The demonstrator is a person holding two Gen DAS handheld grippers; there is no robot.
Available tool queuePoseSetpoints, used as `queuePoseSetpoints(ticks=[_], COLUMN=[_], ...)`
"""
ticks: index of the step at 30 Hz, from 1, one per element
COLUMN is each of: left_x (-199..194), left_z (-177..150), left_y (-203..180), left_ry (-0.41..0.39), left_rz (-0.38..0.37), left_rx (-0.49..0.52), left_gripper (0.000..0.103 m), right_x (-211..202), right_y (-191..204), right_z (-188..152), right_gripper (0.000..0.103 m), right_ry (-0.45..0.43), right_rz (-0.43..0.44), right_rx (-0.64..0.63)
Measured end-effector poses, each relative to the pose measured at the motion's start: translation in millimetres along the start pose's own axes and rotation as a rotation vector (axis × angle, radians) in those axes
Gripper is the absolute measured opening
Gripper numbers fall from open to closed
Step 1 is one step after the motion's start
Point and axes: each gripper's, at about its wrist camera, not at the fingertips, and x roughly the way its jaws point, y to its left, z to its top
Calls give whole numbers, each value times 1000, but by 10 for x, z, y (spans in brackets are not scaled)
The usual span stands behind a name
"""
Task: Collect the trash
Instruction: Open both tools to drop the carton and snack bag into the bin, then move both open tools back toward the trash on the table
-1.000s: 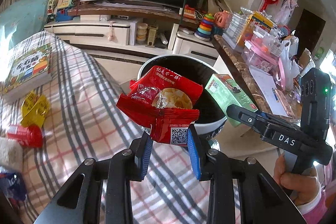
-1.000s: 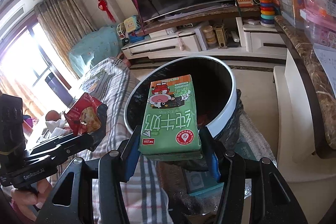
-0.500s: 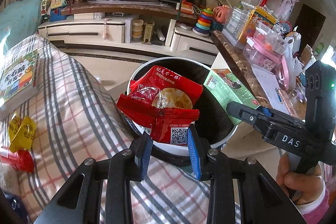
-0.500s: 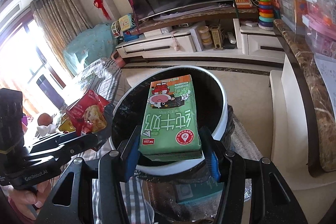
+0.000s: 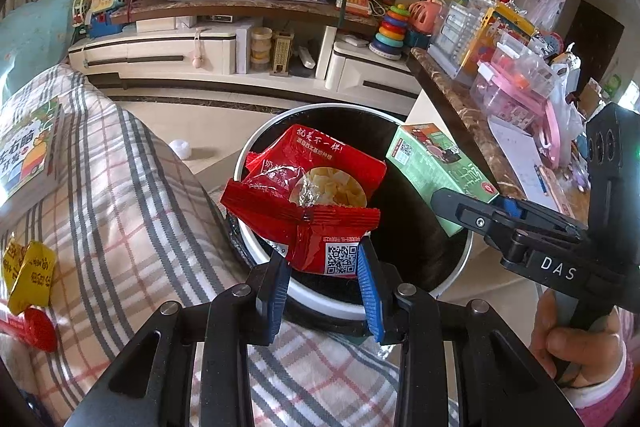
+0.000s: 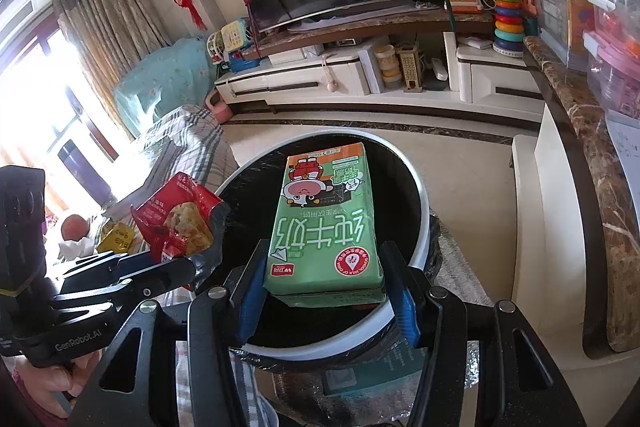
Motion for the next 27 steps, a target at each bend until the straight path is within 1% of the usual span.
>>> queuePoseSetpoints(ticks=[2, 4, 5, 6, 10, 13, 16, 21, 25, 27], left_x=[35, 54, 56, 49, -3, -87, -203, -478, -743, -873], left_z=[13, 28, 35, 41, 27, -51, -177, -474, -775, -926], left_y=[-4, -4, 1, -4, 18, 77, 136, 198, 270, 293], left_ry=[6, 11, 14, 9, 0, -8, -15, -37, -68, -77], left_rz=[0, 3, 5, 4, 10, 17, 15, 22, 31, 39], left_rx=[0, -7, -16, -21, -26, -48, -76, -113, -149, -157], left_gripper=[33, 37, 46, 48, 49, 52, 53, 55, 57, 57], right_x=[17, 41, 48, 60, 81, 36, -34, -154, -262, -316], right_y=[-6, -19, -23, -26, -54, -48, -12, 99, 267, 355], right_z=[11, 24, 23, 24, 27, 13, -16, -122, -282, -356], right_gripper=[55, 55, 55, 57, 58, 60, 65, 81, 84, 89], right_ry=[3, 7, 10, 14, 27, 18, 6, -15, -30, -44], right_rz=[-1, 1, 4, 8, 23, 27, 35, 66, 106, 117], right_rx=[3, 5, 7, 9, 19, 23, 23, 31, 29, 22])
